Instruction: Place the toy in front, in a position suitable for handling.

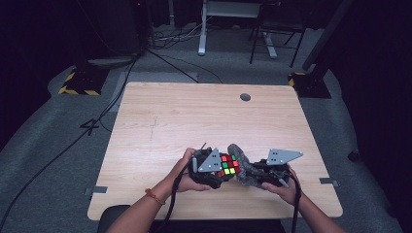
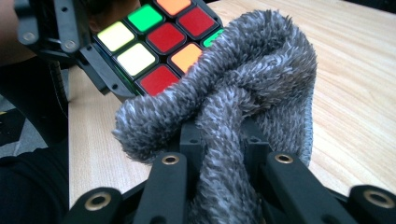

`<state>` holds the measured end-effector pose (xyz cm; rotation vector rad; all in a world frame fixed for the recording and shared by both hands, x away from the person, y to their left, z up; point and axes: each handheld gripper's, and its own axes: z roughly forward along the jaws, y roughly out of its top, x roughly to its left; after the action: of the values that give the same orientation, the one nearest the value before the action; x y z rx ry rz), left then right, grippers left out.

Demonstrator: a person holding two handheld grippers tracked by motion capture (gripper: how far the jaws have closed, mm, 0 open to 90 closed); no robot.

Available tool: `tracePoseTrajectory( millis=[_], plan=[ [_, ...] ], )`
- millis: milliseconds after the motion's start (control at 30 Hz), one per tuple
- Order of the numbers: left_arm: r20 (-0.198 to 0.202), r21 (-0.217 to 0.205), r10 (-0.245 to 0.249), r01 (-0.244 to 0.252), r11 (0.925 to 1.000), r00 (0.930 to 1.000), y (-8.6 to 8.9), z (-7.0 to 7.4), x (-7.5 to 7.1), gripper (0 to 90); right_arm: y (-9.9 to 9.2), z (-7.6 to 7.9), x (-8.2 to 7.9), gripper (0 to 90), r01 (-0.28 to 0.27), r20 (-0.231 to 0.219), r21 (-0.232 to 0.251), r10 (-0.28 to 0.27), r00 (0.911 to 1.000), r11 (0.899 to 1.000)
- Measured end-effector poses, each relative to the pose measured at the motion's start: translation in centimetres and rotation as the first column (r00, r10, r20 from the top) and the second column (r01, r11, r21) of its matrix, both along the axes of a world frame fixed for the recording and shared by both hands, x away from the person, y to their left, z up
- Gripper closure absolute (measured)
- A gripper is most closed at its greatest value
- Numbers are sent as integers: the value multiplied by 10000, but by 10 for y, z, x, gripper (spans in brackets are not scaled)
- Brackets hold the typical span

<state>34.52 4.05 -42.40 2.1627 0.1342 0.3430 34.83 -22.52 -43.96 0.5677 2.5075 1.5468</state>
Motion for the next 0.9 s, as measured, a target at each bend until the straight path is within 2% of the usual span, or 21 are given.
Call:
tracePoseTrajectory(
  millis=[67,267,367,467,600,667,767,900],
  plan=[
    [7,164,16,-17,9999,10000,0,0,-1,327,0,1,-1,771,-6,41,33,6,10000,10000],
    [57,249,7,-9,9997,10000,-1,-1,1,326,0,4,-2,772,-45,129,295,41,9999,9996],
    [65,468,38,-41,9989,10000,-3,-4,3,323,2,8,-3,772,-112,226,450,102,9997,9989],
    [72,666,111,-116,9977,9999,-4,-5,3,324,7,11,-5,771,-11,521,89,6,9986,10000],
    [123,981,103,-114,9951,9999,-7,-7,2,327,10,13,-9,771,-143,773,149,131,9969,9998],
    [125,1000,103,-115,9949,9999,-8,-7,2,330,11,14,-10,771,-93,913,-27,95,9958,10000],
    [194,878,115,-132,9960,9997,-7,-4,2,332,10,12,-9,771,25,864,-236,-5,9963,9997],
    [124,367,198,-202,9991,9997,0,4,3,333,9,1,-3,771,325,511,-997,-275,9983,9945]
  ],
)
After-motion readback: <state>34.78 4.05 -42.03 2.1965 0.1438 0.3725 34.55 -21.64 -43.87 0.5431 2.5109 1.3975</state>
